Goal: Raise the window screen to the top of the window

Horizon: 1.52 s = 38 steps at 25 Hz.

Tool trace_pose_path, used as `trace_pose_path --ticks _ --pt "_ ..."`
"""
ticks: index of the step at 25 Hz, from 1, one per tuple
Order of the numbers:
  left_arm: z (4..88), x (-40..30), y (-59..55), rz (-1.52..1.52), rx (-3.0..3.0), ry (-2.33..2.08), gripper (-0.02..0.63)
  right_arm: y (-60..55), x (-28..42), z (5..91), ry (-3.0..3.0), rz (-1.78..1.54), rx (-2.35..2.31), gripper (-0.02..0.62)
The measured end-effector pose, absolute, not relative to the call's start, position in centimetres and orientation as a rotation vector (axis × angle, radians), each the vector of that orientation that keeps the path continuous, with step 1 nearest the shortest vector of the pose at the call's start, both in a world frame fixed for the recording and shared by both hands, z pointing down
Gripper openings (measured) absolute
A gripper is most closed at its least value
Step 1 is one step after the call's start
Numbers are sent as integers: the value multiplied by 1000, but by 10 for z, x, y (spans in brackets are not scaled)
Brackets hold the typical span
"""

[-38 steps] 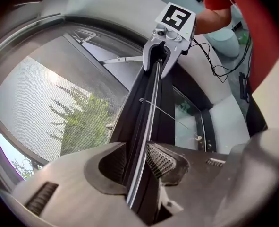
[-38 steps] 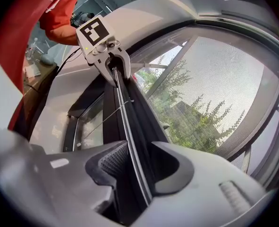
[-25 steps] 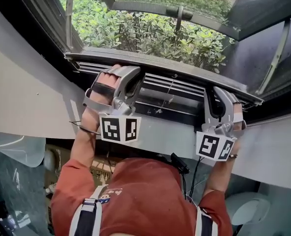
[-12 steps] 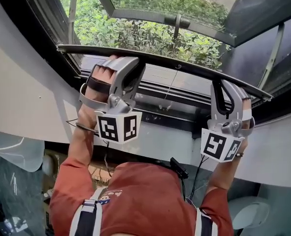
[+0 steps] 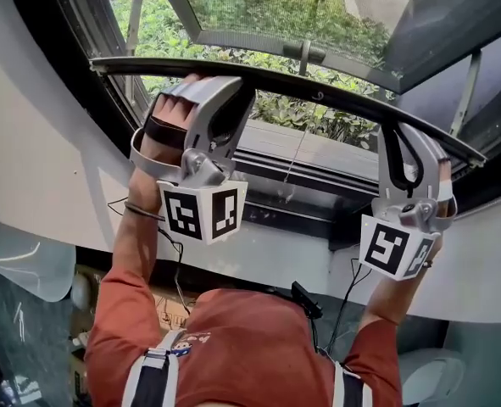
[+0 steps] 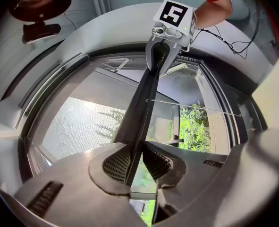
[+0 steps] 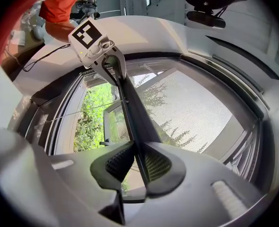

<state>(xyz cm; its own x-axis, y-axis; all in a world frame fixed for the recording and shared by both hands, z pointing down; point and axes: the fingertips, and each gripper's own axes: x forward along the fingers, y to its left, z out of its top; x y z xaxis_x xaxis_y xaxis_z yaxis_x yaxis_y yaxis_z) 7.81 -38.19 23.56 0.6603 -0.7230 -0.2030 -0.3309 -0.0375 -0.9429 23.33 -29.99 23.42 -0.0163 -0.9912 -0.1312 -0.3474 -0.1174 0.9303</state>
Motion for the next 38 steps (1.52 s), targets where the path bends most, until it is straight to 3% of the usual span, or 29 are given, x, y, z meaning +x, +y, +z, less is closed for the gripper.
trace_pose_path --ticks 38 --pt "96 80 -382 -216 -1454 970 84 -303 234 94 -1269 -1379 1597 74"
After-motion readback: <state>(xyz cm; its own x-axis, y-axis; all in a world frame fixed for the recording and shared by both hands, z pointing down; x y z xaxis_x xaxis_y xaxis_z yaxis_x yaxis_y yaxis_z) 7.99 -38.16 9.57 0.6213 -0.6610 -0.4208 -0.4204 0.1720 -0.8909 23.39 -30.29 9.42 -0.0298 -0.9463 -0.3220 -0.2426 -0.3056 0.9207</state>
